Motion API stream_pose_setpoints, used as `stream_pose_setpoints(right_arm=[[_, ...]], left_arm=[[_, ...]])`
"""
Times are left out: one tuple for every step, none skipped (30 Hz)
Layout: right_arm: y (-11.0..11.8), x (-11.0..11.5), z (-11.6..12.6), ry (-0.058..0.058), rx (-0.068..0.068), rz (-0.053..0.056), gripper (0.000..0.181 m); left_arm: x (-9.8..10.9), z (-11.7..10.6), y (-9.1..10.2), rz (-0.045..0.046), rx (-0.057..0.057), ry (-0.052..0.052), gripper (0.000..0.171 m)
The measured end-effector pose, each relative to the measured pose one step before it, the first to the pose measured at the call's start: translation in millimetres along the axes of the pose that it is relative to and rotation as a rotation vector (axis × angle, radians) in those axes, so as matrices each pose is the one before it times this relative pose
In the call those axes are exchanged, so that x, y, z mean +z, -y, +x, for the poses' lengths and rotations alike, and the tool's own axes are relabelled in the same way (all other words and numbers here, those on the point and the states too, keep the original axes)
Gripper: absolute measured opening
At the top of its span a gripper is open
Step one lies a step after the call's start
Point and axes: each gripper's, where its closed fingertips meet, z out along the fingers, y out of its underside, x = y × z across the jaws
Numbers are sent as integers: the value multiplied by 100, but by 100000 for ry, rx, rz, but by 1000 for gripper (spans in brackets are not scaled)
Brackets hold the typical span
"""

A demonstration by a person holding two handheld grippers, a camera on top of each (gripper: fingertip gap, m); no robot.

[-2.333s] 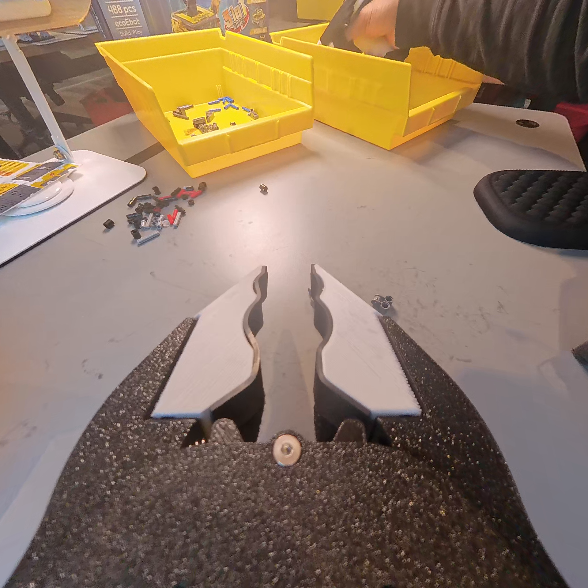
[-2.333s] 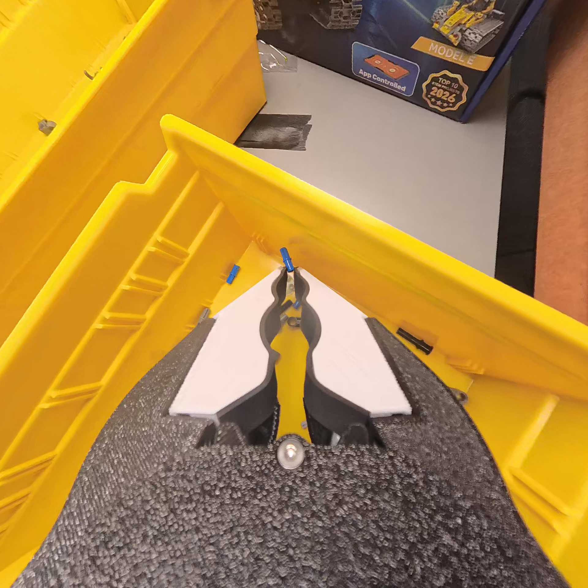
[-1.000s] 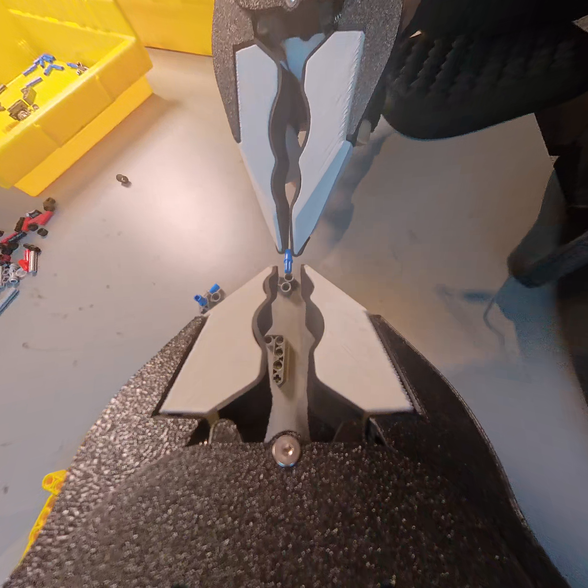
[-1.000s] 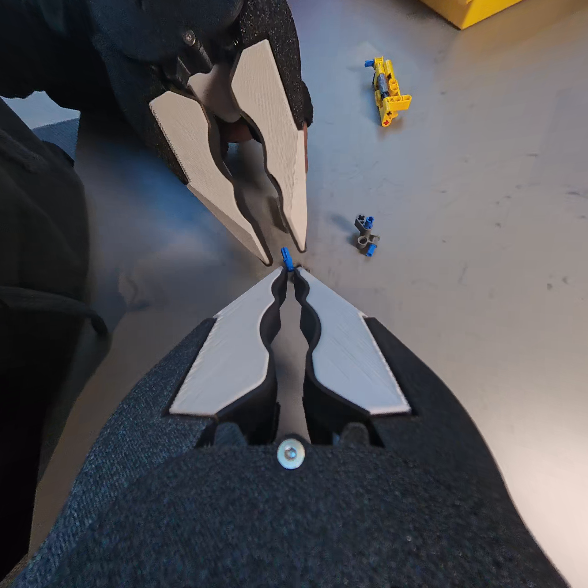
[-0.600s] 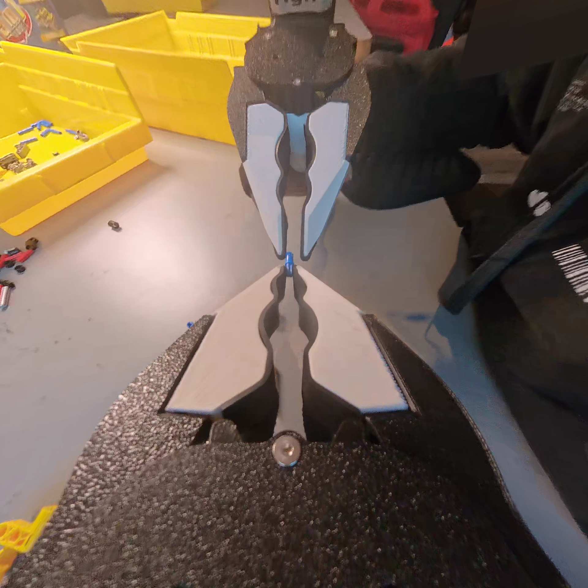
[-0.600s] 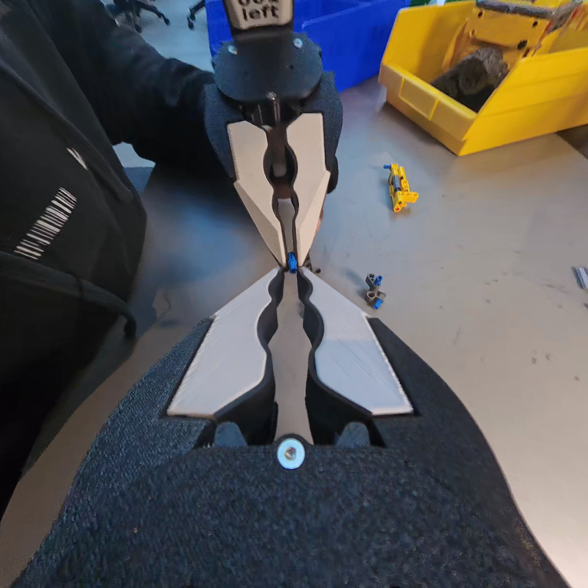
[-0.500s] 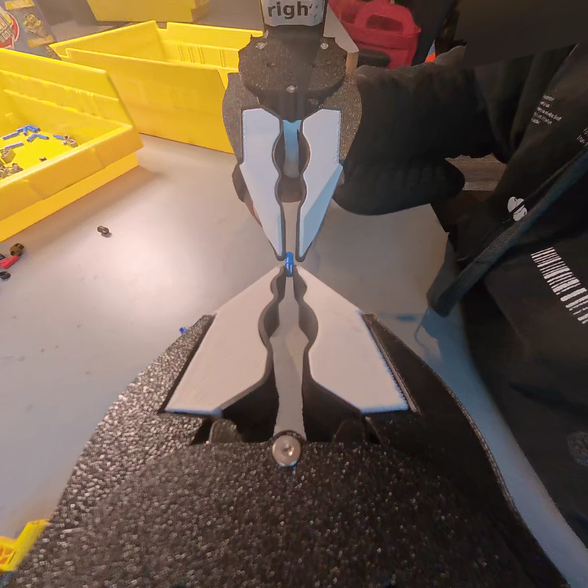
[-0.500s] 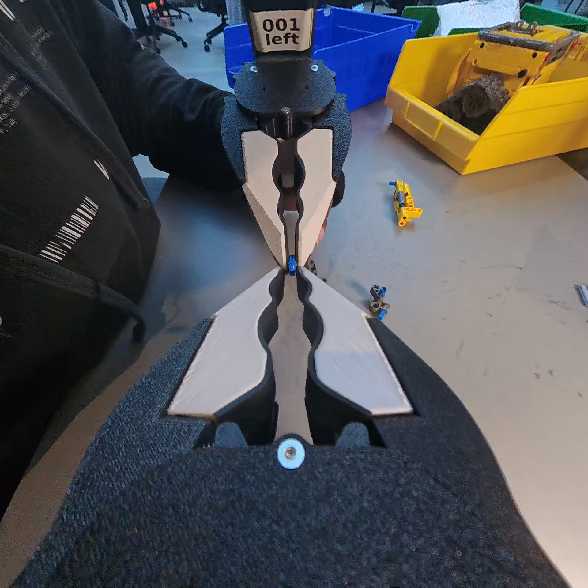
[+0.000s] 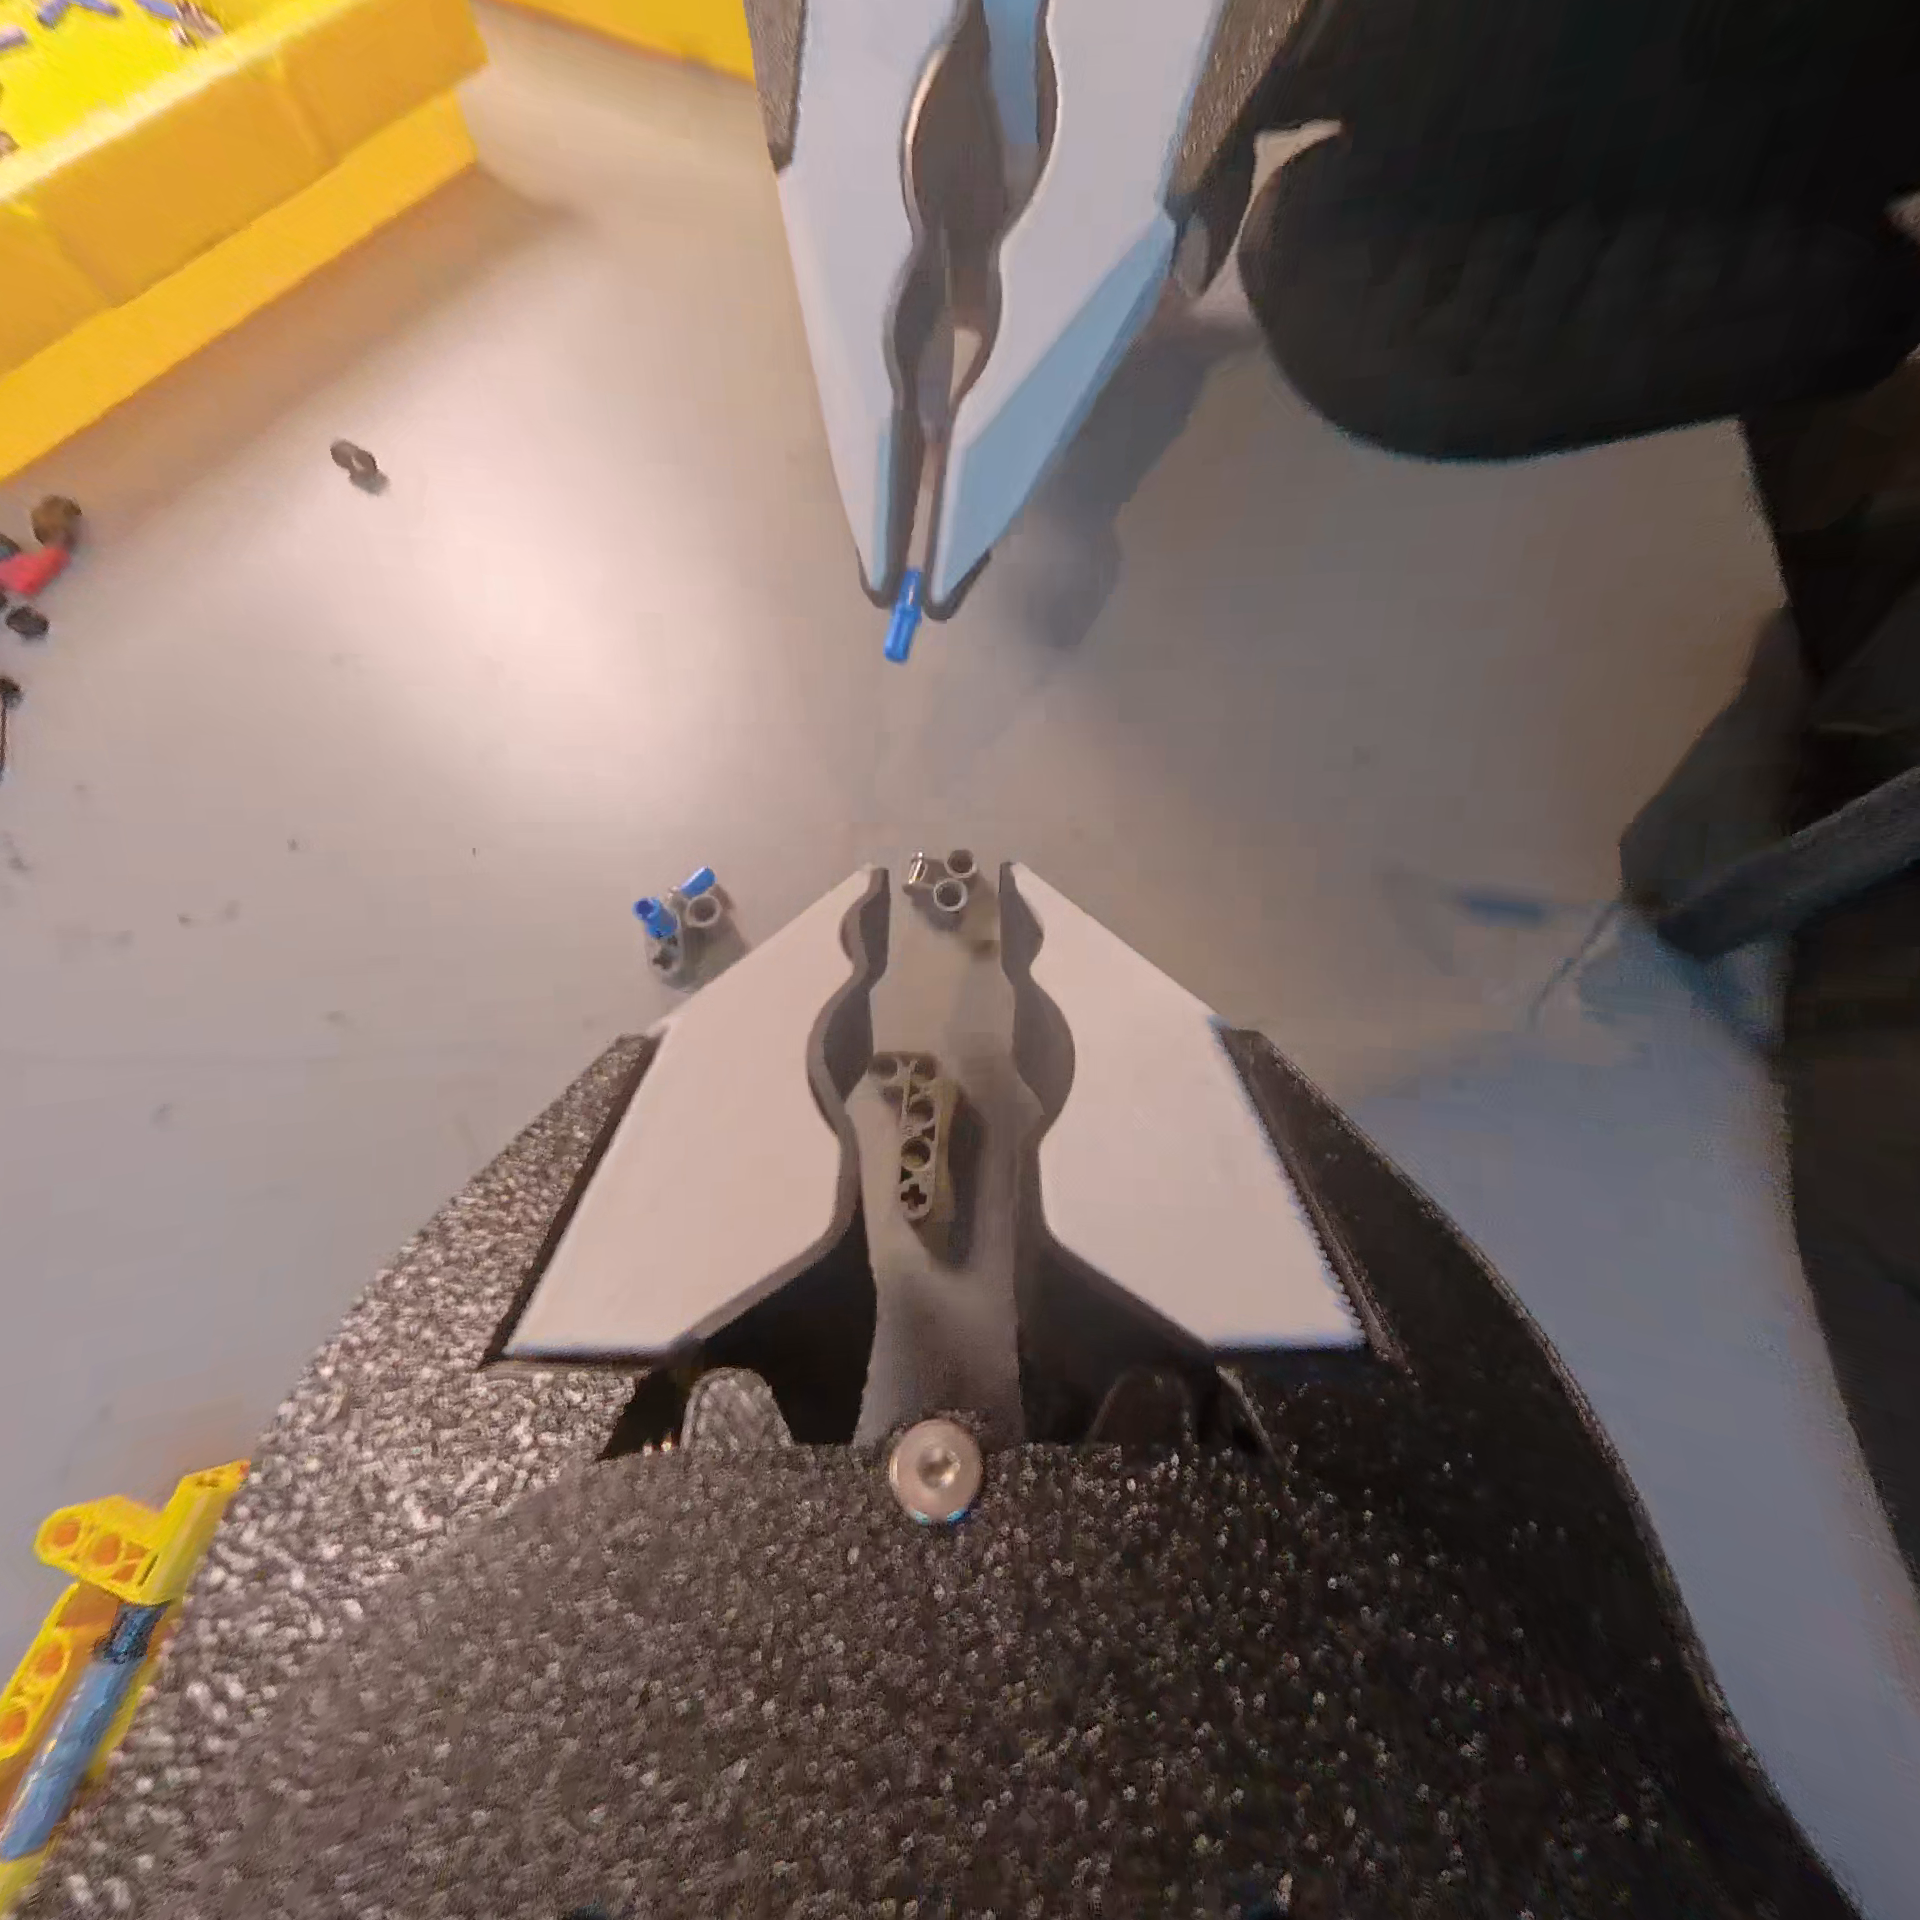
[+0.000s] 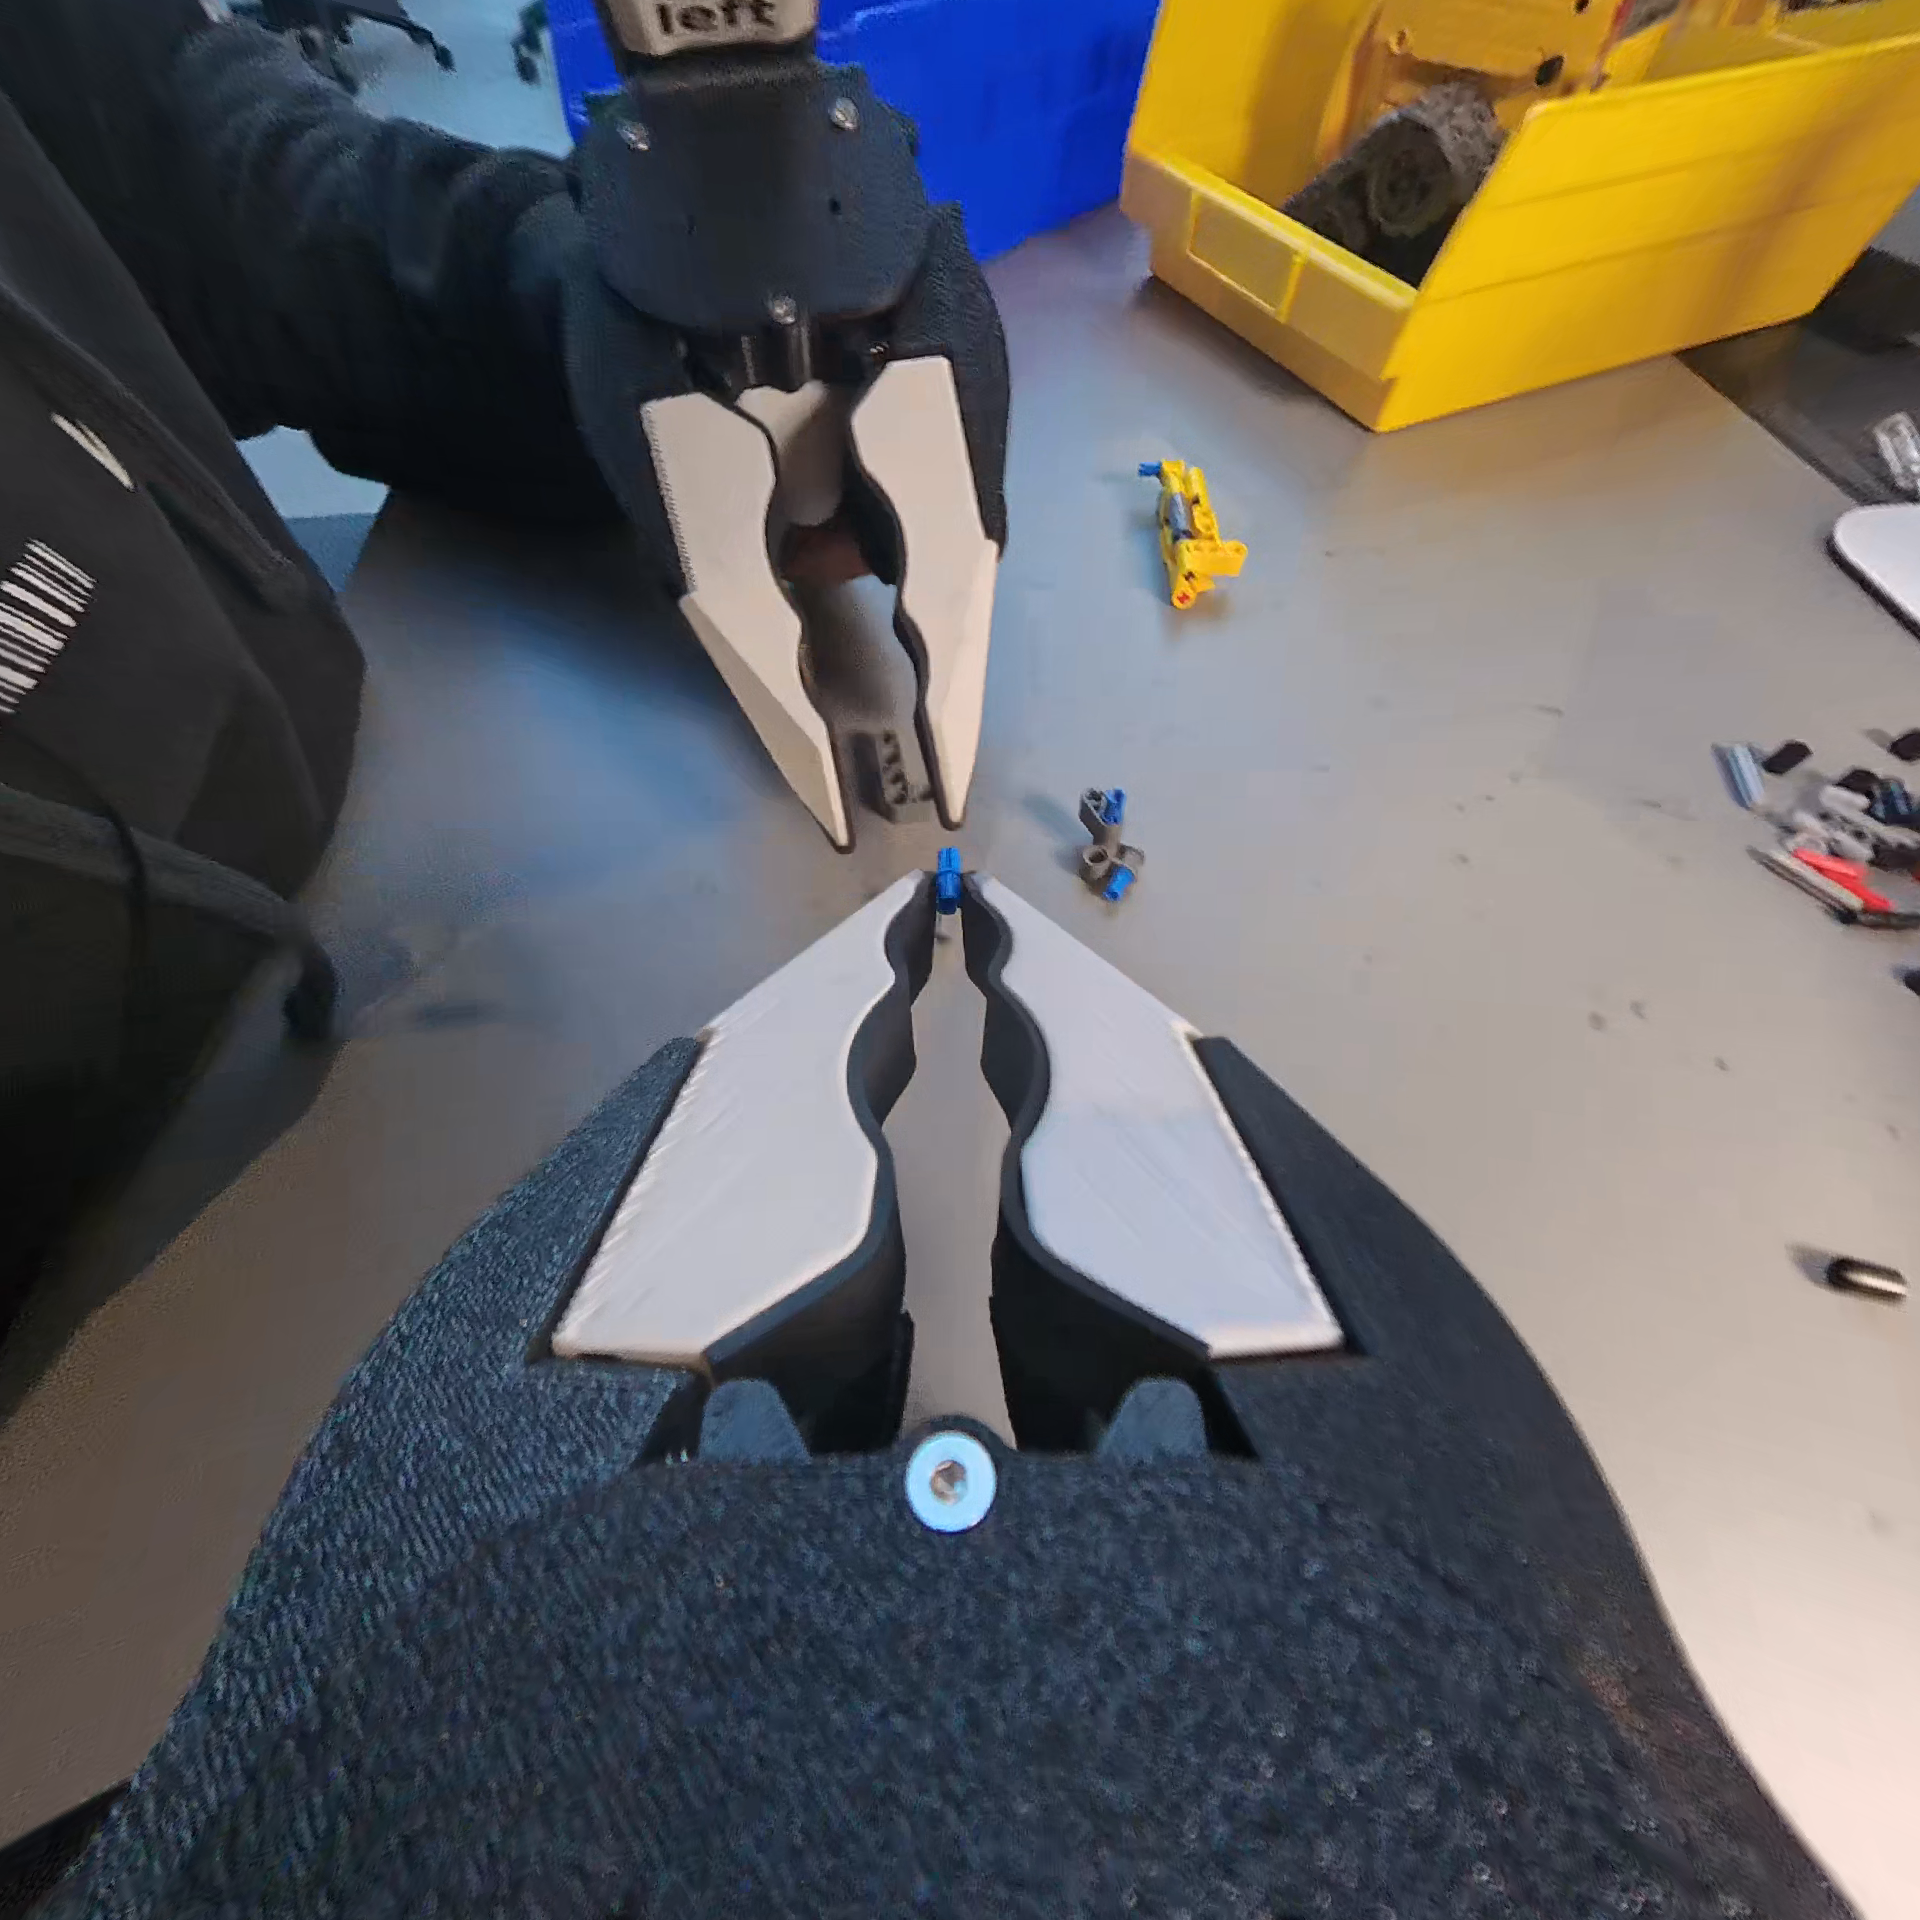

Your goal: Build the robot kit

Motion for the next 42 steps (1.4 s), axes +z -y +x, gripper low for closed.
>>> stream_pose_setpoints(right_arm=[[-477, -77, 313, -954, 651, -1041, 4], [-386, 46, 137, -300, 882, -937, 4], [-293, 128, 43, -37, 635, -757, 4], [-280, 167, -26, 93, 74, -1032, 4], [-223, 137, -38, 20, -344, -1101, 4], [-75, 71, -36, -59, -475, -652, 4], [10, 5, -17, -175, -404, -32, 4], [-10, -12, 29, -201, 166, 75, 4], [-67, -4, 57, -342, 194, -299, 4], [-88, -7, 39, -428, -379, -497, 4], [-68, -6, -22, -300, -660, -415, 4], [7, -12, -50, -246, -648, 17, 4], [91, -30, -48, -232, -555, 483, 4], [222, -61, -1, -511, -210, 1260, 4], [305, -85, 33, -607, 212, 1518, 4], [412, -98, 86, -864, 467, 2050, 4], [499, -89, 83, -780, 778, 2469, 4], [544, -74, 57, -695, 915, 2580, 4], [474, -52, 37, -599, 550, 2116, 4], [377, -44, 116, -1168, 225, 1587, 4], [273, -27, 144, -1155, 238, 1079, 4], [223, -23, 106, -789, 458, 1008, 4], [99, -2, -30, 275, 717, 410, 4], [-10, 31, 7, -104, 416, -183, 4], [-52, 33, 79, -832, -329, -284, 4], [-54, 51, -37, -150, -360, -454, 4], [2, 60, -85, 148, -26, -90, 4], [-18, 89, -14, -195, 359, -259, 4], [-54, 77, 53, -603, 240, -542, 4], [46, 37, 45, -572, -93, 87, 4], [94, 24, 24, -438, 324, 279, 4], [41, 62, 54, -560, 758, -119, 4], [-22, 57, 37, -306, 936, -380, 4], [-14, 55, 36, -336, 822, -313, 4], [33, 8, 30, -401, 287, -21, 4], [11, 9, -35, -306, -715, -109, 4], [-27, 15, -3, -672, -1532, -389, 4], [-68, 42, -29, -854, -2210, -816, 4], [-98, 51, -52, -839, -3219, -1252, 4], [-103, 50, -77, -864, -3667, -1307, 4], [-110, 46, -71, -581, -2946, -1216, 4], [-105, 36, -131, -5, -2381, -936, 4]], left_arm=[[357, 1, -390, -3716, 1207, 1039, 18], [367, 17, -370, -3765, 1205, 779, 16], [349, -25, -302, -3235, 1011, 924, 16], [298, -39, -196, -2374, 669, 883, 15], [266, 13, -148, -1806, 393, 358, 13], [236, 36, -109, -1366, 441, 200, 11], [191, 67, 0, -482, 648, 10, 7], [135, 59, 122, 219, 505, 60, 6], [110, -7, 126, 300, 561, 269, 5], [68, -117, 93, 298, 688, 647, 6], [-8, -236, 118, 904, 300, 1062, 6], [-155, -199, 303, 2463, -795, 198, 6], [-329, -118, 553, 4369, -2646, -1180, 6], [-461, -120, 743, 5610, -3928, -1802, 6], [-519, -140, 795, 5784, -3867, -1867, 6], [-483, -142, 734, 5207, -3265, -1539, 6], [-414, -148, 606, 4270, -2533, -952, 6], [-304, -138, 466, 3183, -1777, -414, 6], [-195, -100, 333, 2176, -1170, -194, 6], [-110, -17, 225, 1443, -706, -245, 6], [-50, 7, 138, 867, -191, 33, 6], [-9, -16, 65, 303, 399, 468, 6], [7, -4, 38, 32, 671, 616, 6], [20, 14, 57, 31, 518, 498, 6], [31, 6, 45, -138, 442, 465, 6], [42, -4, 2, -360, 688, 687, 6], [38, -24, -6, -343, 683, 788, 6], [12, -51, -13, -329, 352, 814, 6], [-22, -72, -13, -116, 103, 679, 6], [-43, -48, 15, 13, 11, 423, 6], [-37, -69, 19, -155, 496, 774, 6], [-41, -97, 8, -334, 1545, 1452, 6], [-21, -101, -11, -552, 2373, 1840, 6], [9, -69, -43, -682, 2488, 1828, 6], [8, 5, -44, -625, 1678, 1109, 6], [-15, 20, -13, -315, 322, 180, 6], [-35, 20, 3, -63, -747, -482, 6], [-16, 52, -47, -260, -1251, -1163, 6], [-5, 81, -79, -443, -1300, -1402, 5], [-5, 75, -59, -299, -975, -1114, 5], [-1, 114, -73, -481, -713, -1035, 6], [20, 140, -117, -807, -844, -1286, 5]])
